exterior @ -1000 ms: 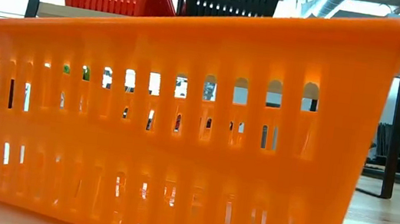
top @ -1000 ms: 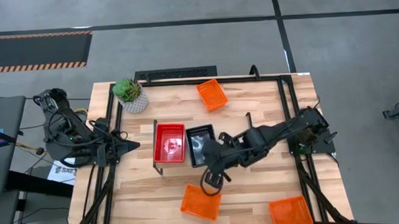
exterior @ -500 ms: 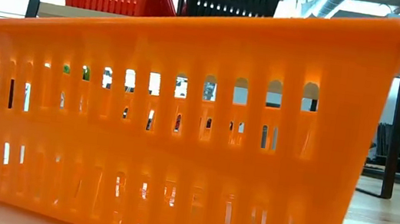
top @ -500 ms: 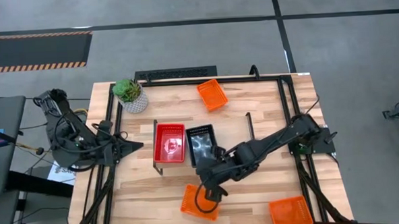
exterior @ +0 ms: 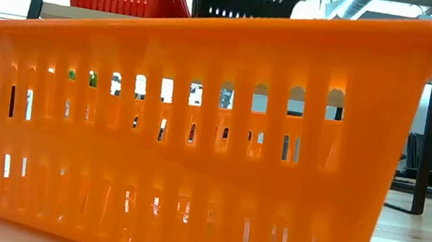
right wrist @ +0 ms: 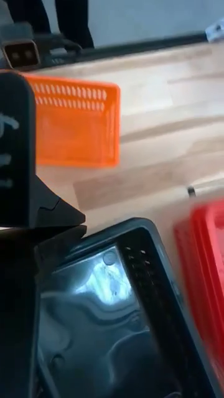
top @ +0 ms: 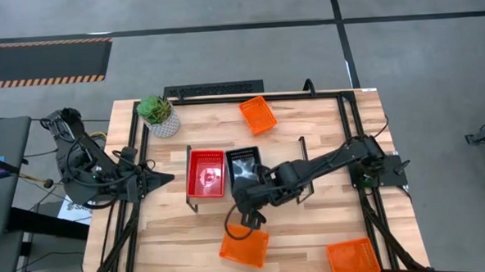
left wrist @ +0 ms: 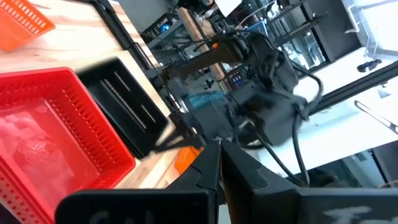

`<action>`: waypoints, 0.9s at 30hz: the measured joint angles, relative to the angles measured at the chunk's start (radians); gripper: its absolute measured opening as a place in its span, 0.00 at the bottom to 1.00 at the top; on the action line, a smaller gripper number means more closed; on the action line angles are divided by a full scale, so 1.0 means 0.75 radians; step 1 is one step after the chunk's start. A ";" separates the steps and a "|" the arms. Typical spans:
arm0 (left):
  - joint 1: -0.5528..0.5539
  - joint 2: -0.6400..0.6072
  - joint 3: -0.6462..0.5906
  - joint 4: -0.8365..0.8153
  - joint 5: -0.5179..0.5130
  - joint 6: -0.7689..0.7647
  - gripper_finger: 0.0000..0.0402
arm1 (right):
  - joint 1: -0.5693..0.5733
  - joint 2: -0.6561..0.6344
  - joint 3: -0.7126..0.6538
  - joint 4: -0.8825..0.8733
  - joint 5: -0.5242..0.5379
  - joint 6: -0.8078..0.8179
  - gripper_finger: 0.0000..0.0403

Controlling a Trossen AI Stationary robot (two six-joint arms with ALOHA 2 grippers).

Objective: Stack baskets on shelf by color
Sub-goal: Stack the black bin on top of the other black bins on the shelf, then put the bottom left orange bin on the shelf

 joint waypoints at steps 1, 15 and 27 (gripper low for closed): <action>0.000 0.000 0.000 0.000 0.005 0.004 0.00 | -0.008 0.000 0.000 -0.001 0.001 -0.001 0.01; 0.000 0.000 0.000 -0.009 0.009 0.011 0.00 | -0.022 -0.008 0.114 -0.077 -0.068 0.083 0.06; 0.000 0.000 0.000 -0.121 -0.074 -0.054 0.09 | 0.266 0.001 0.250 -0.552 -0.080 0.603 0.34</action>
